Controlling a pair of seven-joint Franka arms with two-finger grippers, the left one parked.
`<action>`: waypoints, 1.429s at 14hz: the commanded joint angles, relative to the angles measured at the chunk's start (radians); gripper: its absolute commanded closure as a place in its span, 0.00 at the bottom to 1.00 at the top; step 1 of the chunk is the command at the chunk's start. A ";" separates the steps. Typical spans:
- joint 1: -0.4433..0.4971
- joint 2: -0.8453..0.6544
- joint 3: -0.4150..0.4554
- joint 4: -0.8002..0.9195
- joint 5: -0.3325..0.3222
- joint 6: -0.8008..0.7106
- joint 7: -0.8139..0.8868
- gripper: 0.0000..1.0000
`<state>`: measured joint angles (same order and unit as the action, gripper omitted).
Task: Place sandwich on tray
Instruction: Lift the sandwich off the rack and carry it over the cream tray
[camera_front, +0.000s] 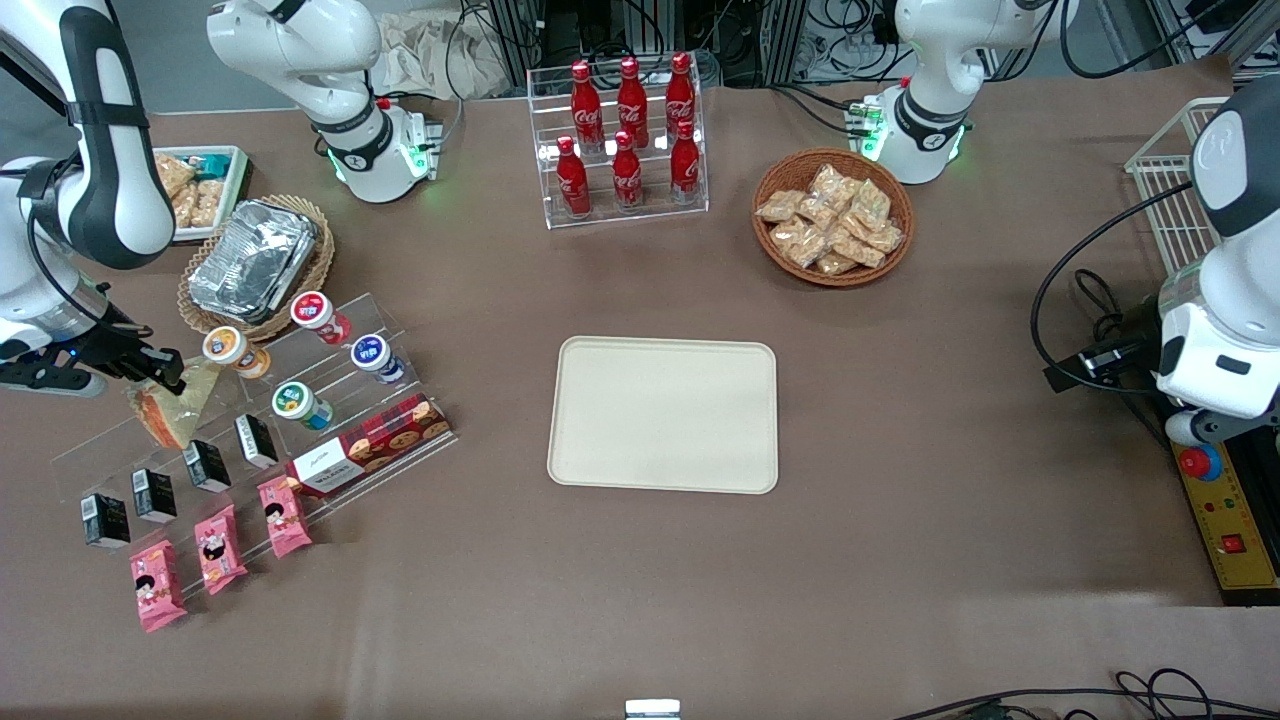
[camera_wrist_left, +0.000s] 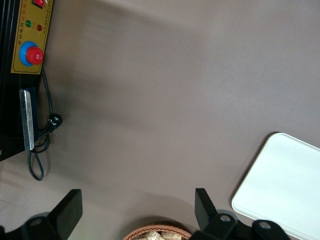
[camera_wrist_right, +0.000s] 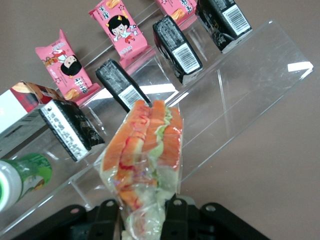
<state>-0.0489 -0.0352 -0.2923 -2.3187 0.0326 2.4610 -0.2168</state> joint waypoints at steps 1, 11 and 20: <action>-0.009 -0.002 0.002 0.079 0.015 -0.067 -0.007 0.87; 0.170 0.035 0.015 0.544 -0.037 -0.554 -0.176 0.87; 0.739 0.096 0.015 0.634 -0.036 -0.548 -0.176 0.93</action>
<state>0.5945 0.0082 -0.2601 -1.7418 0.0038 1.9327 -0.3768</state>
